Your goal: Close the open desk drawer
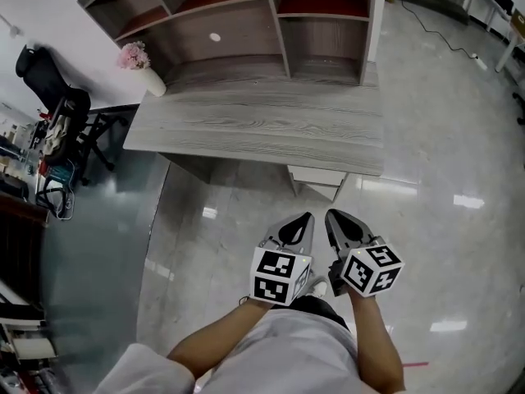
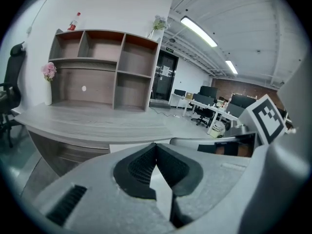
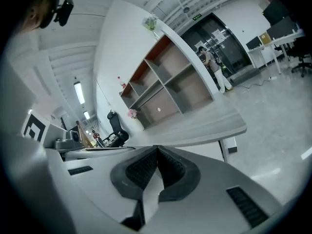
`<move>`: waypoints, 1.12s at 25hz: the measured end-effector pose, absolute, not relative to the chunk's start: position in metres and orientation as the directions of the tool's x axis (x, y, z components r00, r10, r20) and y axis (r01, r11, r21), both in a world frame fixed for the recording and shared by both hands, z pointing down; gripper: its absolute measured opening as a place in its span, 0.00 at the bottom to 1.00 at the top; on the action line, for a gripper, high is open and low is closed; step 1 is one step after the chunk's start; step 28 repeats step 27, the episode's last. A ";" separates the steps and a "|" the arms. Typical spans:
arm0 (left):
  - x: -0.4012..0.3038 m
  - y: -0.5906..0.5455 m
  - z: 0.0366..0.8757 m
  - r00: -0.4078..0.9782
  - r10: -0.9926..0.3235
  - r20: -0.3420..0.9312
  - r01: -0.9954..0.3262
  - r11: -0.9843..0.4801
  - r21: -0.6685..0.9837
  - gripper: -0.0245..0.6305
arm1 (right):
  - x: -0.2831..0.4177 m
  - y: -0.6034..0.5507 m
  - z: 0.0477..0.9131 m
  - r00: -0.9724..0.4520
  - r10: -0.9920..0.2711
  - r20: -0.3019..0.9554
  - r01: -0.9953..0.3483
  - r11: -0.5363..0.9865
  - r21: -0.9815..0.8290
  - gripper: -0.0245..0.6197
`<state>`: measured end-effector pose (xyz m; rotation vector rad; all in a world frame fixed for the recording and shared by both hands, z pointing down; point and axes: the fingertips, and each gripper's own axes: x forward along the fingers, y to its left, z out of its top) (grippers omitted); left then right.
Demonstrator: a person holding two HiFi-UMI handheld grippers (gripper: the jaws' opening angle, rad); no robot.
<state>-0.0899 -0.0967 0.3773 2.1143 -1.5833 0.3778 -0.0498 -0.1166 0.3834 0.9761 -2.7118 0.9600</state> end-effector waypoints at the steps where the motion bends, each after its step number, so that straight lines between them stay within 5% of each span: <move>1: -0.088 -0.095 0.372 0.294 -0.828 0.478 -0.954 -0.222 0.201 0.04 | -0.048 -0.114 0.376 -0.789 -0.539 0.294 -0.607 0.611 -0.508 0.04; 28: -0.057 -0.071 0.336 0.315 -0.846 0.431 -0.949 -0.269 0.166 0.04 | -0.036 -0.078 0.332 -0.768 -0.570 0.290 -0.640 0.698 -0.321 0.04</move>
